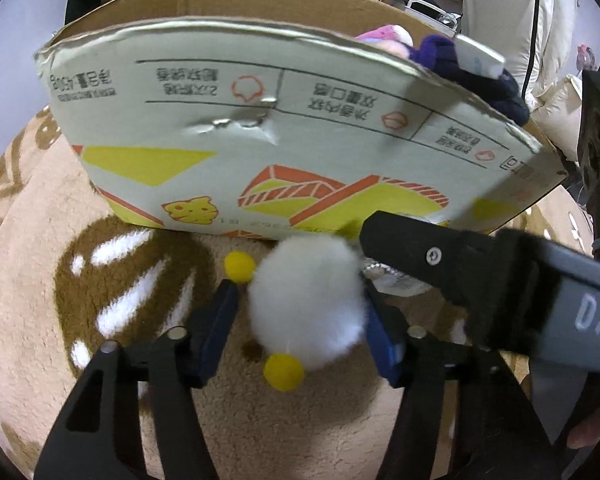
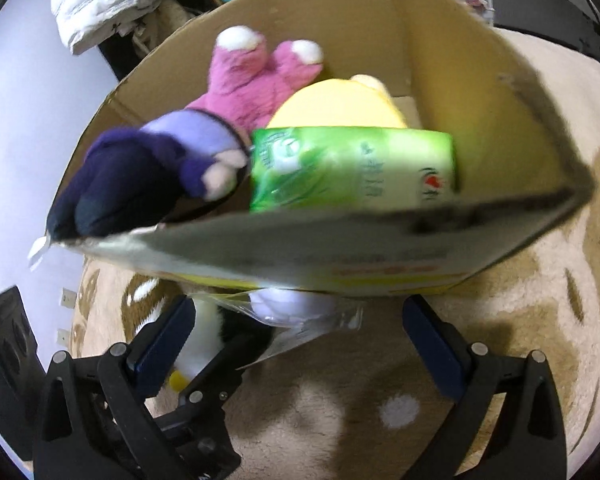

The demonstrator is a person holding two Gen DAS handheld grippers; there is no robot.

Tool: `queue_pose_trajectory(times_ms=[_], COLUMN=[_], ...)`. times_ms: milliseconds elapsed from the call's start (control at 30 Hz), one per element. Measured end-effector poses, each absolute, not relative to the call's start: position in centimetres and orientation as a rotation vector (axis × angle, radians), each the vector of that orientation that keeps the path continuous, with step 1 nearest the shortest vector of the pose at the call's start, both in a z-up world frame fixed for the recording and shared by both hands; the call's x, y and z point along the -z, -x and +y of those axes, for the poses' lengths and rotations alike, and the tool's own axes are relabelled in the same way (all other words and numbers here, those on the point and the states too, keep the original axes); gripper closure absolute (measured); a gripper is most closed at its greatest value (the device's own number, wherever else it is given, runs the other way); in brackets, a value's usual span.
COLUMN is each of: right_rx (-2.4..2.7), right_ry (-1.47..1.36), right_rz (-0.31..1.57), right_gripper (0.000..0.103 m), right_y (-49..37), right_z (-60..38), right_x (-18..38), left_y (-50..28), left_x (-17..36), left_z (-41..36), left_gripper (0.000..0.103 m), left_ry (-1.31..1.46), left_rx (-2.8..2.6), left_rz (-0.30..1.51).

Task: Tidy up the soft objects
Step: 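Grasp the white fluffy toy with the left tool while the right tool grasps the clear bag with purple toy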

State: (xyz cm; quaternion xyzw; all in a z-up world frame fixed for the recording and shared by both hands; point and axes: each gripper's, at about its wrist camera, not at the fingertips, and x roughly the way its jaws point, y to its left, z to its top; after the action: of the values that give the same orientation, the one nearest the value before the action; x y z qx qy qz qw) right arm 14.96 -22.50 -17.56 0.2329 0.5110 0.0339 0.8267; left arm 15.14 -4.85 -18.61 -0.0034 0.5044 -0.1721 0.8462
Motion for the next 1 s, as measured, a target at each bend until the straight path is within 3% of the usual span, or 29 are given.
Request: queue_pose_trajectory(times_ms=[200, 600, 667, 767, 1000], right_rx=[-0.041, -0.057, -0.066, -0.081, -0.115], right_ry=[-0.499, -0.488, -0.467, -0.454, -0.442], right_rz=[1.101, 1.111, 1.118, 1.123, 1.116], right_gripper=[0.003, 0.026, 0.037, 0.046, 0.056], right_y=[-14.8, -14.6, -14.5, -14.3, -13.7], right_z=[-23.1, -23.7, -23.6, -23.4, -22.8], right_x=[17.9, 17.7, 17.5, 17.3, 17.0], left_y=[-14.9, -13.2, -12.9, -12.6, -12.9], left_x=[18.8, 18.0, 17.4, 16.7, 15.3], left_z=[-6.0, -8.7, -9.0, -8.7, -7.5], left_gripper=[0.066, 0.069, 0.069, 0.069, 0.069], left_ry=[0.016, -0.035, -0.041, -0.039, -0.021], left_rx=[0.404, 0.361, 0.346, 0.326, 0.272], left_rz=[1.079, 1.041, 1.032, 1.015, 0.972])
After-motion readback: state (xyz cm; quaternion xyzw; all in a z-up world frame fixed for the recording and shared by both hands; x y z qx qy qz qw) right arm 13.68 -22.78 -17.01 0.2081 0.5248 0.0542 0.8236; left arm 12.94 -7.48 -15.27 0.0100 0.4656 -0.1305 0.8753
